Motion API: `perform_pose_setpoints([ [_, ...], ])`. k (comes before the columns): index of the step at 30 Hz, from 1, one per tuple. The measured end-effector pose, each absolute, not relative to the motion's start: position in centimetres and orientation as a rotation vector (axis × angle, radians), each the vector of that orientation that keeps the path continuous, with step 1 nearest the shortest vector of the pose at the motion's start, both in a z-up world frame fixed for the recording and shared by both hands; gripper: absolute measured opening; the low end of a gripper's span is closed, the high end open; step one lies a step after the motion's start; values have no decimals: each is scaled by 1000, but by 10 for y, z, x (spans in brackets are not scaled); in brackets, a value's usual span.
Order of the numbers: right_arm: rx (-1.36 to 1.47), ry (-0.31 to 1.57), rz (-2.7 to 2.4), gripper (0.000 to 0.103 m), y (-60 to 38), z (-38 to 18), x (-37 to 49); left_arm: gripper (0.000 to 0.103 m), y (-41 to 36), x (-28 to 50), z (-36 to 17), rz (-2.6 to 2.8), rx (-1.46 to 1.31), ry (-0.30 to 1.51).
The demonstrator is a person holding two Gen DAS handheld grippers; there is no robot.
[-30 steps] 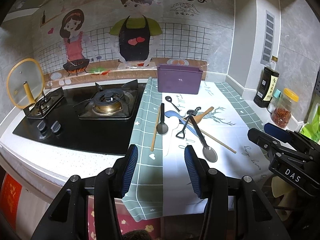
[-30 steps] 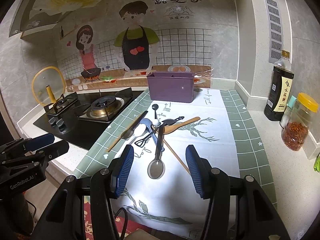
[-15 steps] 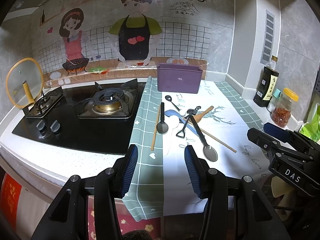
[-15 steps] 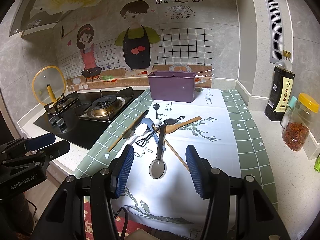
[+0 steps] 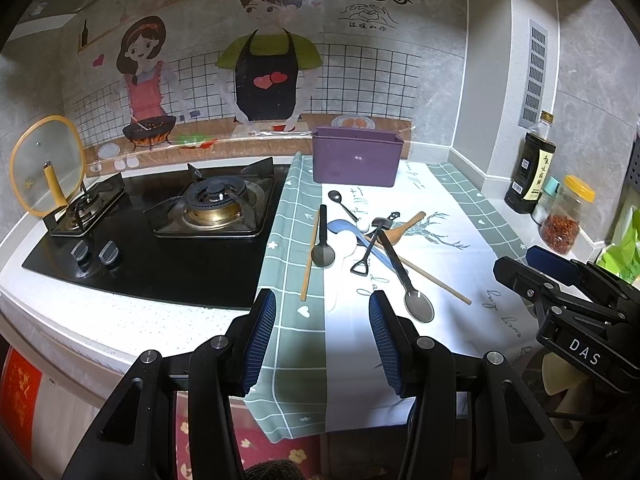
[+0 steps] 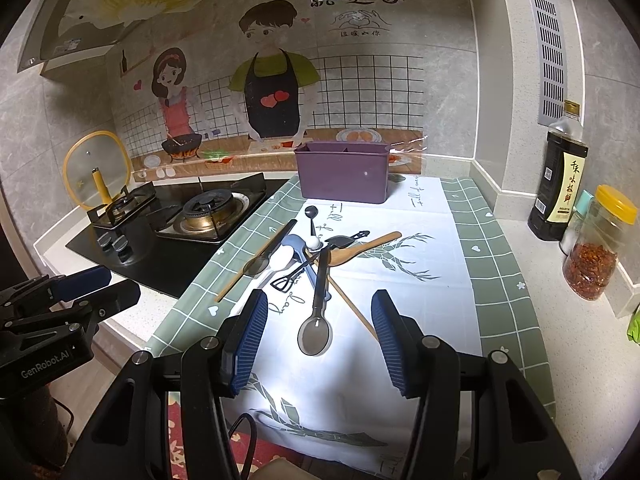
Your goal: Organize utensils
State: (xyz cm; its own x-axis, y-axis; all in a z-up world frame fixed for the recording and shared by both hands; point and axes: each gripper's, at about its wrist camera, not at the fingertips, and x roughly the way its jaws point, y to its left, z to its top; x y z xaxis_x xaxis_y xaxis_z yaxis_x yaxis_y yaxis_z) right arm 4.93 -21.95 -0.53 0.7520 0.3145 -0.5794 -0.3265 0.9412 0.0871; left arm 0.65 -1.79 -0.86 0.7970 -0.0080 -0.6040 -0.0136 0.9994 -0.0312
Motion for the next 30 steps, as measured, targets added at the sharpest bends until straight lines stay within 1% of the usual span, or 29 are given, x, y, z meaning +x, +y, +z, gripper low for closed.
perform_pose_setpoints([
  [20, -22, 627, 350, 51, -219, -5, 49, 50, -28, 11, -12, 0, -27, 660],
  [26, -18, 637, 343, 47, -221, -4, 61, 50, -15, 24, -7, -24, -80, 604],
  [30, -31, 651, 357, 46, -222, 1, 82, 52, -6, 37, -4, -58, -108, 587],
])
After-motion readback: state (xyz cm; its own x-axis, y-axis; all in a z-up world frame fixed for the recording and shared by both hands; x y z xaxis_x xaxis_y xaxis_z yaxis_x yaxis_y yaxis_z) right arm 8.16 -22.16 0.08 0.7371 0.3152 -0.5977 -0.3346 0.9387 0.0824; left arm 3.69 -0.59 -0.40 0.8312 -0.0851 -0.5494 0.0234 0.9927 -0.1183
